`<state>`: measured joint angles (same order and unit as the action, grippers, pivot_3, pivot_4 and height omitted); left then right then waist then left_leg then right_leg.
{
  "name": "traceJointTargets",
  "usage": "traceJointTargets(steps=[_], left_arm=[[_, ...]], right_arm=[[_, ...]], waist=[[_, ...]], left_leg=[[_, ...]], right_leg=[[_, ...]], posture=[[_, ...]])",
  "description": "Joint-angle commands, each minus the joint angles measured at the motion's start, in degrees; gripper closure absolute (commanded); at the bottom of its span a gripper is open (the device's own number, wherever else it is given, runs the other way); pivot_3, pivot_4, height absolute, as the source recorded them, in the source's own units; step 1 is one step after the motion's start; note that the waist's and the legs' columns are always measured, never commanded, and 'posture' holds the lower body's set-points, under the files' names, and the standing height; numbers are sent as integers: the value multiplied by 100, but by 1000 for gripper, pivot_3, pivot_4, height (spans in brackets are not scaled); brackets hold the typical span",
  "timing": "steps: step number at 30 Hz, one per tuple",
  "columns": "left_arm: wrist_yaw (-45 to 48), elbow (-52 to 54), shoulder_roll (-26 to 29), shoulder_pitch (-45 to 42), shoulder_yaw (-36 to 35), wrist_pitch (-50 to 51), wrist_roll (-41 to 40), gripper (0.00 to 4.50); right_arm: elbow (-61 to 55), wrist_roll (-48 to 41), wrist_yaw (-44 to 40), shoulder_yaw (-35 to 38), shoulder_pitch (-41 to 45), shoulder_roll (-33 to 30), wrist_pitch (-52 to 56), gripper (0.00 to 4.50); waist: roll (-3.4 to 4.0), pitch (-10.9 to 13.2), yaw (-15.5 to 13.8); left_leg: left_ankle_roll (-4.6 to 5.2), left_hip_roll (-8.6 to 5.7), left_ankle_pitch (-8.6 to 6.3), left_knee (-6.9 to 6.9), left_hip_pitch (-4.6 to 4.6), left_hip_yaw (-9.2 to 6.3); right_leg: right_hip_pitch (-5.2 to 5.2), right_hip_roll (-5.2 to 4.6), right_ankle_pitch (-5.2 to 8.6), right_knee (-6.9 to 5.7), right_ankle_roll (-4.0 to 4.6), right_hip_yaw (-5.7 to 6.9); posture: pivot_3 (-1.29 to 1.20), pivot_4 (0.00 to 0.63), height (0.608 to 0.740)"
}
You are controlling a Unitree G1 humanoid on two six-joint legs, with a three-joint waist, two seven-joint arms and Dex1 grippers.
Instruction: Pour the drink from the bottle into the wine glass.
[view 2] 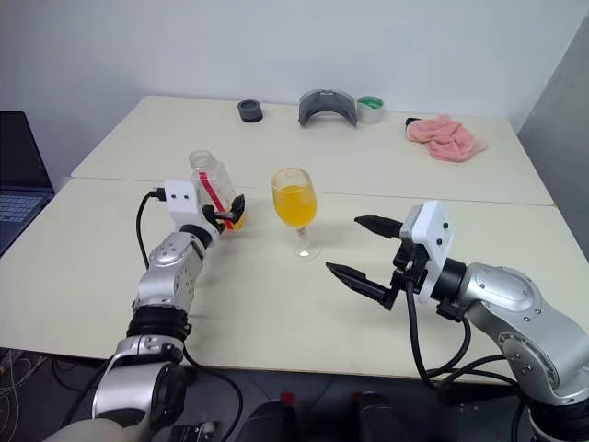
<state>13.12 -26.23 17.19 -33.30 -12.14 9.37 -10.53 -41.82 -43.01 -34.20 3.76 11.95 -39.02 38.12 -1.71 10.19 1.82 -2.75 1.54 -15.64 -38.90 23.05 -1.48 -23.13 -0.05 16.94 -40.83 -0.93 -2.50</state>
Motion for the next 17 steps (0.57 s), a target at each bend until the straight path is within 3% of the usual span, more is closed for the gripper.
traceJointTargets(steps=[1, 6, 11, 17], left_arm=[[-75, 1123, -60, 520, -51, 586, -220, 30], [-135, 2570, -124, 1412, -48, 1421, -496, 30], [-446, 3896, -215, 2125, -48, 2203, -612, 30], [-672, 4919, -508, 2622, 195, 2610, -660, 30]], right_arm=[[-227, 32, -84, 343, -257, -120, -188, 0], [-399, 116, -119, 677, -993, -223, -297, 0], [-452, 121, 693, 1122, -1503, 31, 12, 0], [-348, 770, 1498, 822, -1731, 396, 60, 0]], waist=[[0, 0, 0], [-1, 0, -4], [-2, -1, 1], [-2, -1, -2]], left_leg=[[0, 0, 0, 0, 0, 2], [0, 3, 0, 0, -3, -1], [-1, 4, 0, 2, -13, 4], [-1, 3, 0, 2, -24, -3]], right_leg=[[0, 0, 0, 1, 0, -2], [3, 0, 1, 1, -1, -2], [15, 2, 2, 6, -3, -8], [34, 7, 6, 14, -11, -9]], posture=[[0, 150, 740], [0, 150, 740], [0, 150, 740], [0, 150, 740]])
